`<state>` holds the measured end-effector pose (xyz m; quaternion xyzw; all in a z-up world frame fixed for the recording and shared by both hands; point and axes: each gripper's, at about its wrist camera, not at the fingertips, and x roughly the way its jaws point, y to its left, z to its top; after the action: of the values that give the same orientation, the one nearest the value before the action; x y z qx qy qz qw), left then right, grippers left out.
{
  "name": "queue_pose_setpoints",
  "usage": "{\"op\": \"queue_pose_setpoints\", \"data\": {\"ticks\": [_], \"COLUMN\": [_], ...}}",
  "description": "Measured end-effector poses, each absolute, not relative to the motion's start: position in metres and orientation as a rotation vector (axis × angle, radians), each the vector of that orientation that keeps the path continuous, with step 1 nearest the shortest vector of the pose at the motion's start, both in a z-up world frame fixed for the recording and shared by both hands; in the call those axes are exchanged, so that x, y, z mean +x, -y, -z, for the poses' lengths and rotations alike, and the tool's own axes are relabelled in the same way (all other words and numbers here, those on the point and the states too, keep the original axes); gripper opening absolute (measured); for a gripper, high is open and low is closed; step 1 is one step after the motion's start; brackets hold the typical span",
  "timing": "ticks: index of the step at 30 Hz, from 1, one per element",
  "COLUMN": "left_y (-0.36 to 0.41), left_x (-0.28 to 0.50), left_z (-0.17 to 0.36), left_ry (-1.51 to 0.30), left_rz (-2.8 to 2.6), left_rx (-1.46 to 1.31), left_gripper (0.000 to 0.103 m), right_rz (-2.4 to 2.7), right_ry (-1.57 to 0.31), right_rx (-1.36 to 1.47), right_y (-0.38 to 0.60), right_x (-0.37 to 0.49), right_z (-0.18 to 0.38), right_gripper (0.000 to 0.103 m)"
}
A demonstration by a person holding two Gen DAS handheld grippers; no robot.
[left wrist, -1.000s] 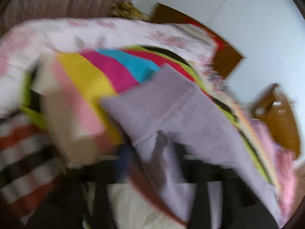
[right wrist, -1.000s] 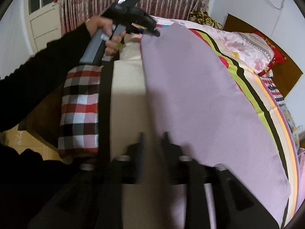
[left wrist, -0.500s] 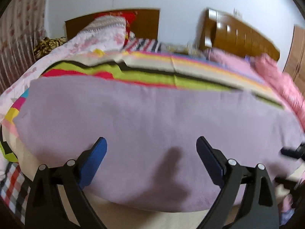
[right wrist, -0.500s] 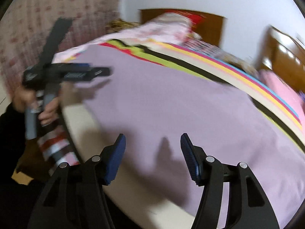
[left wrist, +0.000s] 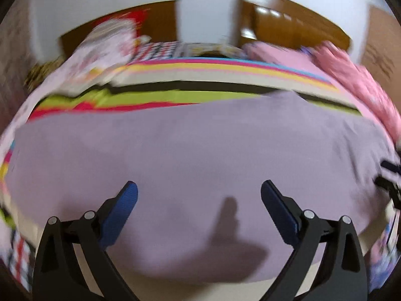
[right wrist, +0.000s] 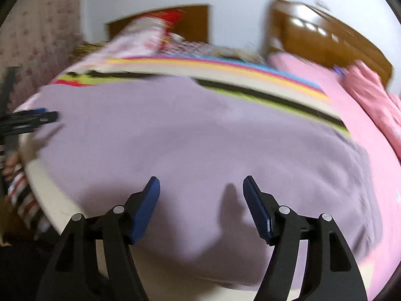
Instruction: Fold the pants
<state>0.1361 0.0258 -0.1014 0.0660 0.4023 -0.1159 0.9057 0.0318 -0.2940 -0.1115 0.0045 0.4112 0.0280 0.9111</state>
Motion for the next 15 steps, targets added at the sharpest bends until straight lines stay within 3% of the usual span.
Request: {"op": "queue_pose_setpoints", "data": {"ticks": [8, 10, 15], "left_y": [0.042, 0.053, 0.07], "left_x": [0.13, 0.129, 0.129], "left_z": [0.115, 0.117, 0.131], "left_ry": [-0.86, -0.863, -0.872], "left_rz": [0.322, 0.339, 0.33], "left_rx": [0.264, 0.278, 0.31], "left_gripper": [0.099, 0.099, 0.102], "right_rz": [0.054, 0.116, 0.109], "right_ry": [-0.706, -0.707, -0.729], "right_rx": [0.003, 0.035, 0.065], "right_y": [0.329, 0.349, 0.368], "right_x": [-0.006, -0.006, -0.006], "right_z": [0.093, 0.098, 0.12], "right_gripper": [0.072, 0.078, 0.077]}}
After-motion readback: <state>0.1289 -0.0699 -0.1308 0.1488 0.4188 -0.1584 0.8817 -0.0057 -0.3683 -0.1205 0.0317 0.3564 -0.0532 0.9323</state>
